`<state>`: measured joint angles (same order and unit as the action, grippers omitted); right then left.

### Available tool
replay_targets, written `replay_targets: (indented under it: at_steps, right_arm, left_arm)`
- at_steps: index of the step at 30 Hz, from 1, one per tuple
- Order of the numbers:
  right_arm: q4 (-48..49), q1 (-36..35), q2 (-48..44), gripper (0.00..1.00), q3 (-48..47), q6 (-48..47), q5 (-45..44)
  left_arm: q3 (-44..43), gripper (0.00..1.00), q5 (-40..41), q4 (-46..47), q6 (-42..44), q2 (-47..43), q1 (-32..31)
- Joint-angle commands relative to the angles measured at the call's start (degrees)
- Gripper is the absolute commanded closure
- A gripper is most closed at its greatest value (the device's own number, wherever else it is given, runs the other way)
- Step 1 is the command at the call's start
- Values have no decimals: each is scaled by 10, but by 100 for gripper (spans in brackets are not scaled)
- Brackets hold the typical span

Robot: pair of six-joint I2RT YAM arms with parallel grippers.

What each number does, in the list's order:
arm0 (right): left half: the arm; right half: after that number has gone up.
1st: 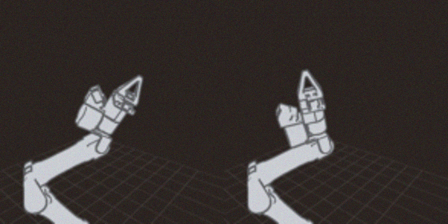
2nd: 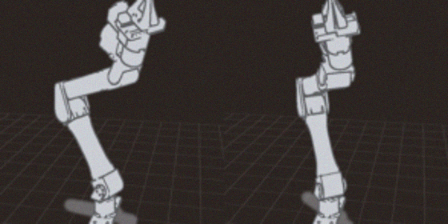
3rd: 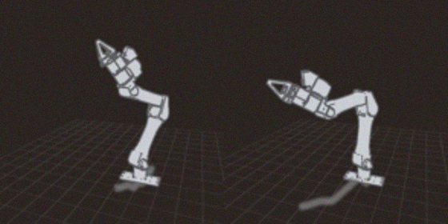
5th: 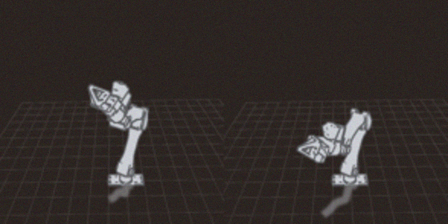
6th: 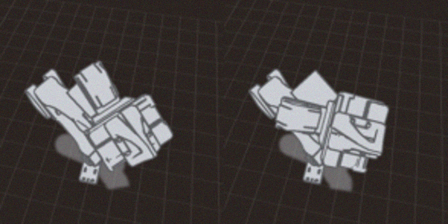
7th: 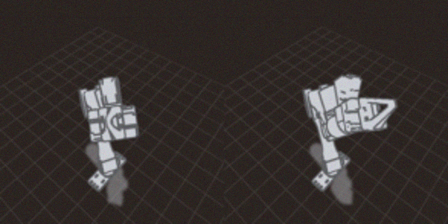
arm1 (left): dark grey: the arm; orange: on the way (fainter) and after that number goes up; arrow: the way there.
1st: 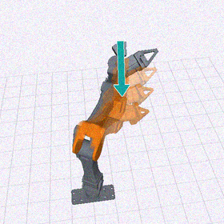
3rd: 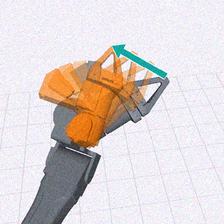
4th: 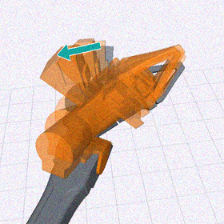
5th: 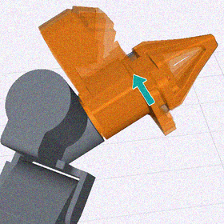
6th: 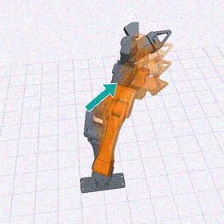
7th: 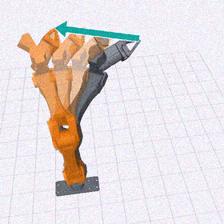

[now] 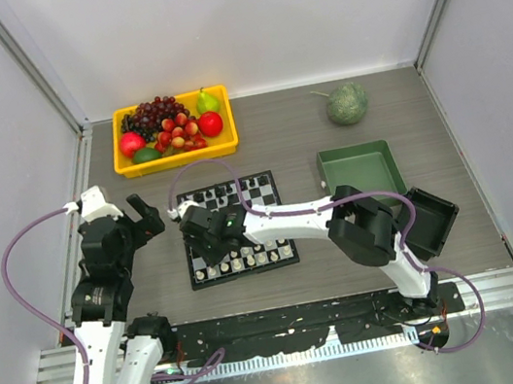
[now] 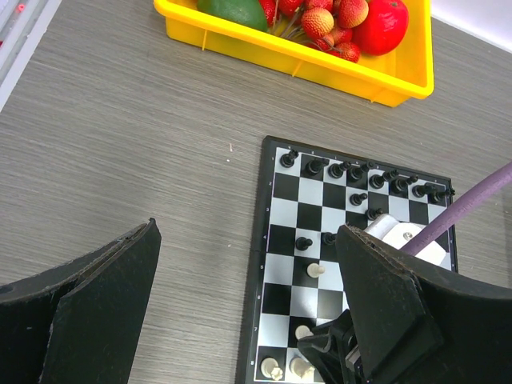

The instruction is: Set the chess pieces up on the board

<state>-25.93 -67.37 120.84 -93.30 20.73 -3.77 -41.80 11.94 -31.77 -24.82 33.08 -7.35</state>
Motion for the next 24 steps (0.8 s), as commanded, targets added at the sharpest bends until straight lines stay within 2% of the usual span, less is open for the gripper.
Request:
replay_targets:
  at_steps: [1,10,24]
  right_arm:
    - [-3,-1,-40,67,-22,0,-10]
    - [-3,19,-48,64,-40,-2,-35]
    - [-5,42,-6,60,-83,-10,-62]
  left_arm:
    - [-4,1,5,11,7,-8,4]
    - [-2,1,10,8,7,-13,5]
    - [-1,1,17,6,10,-15,6]
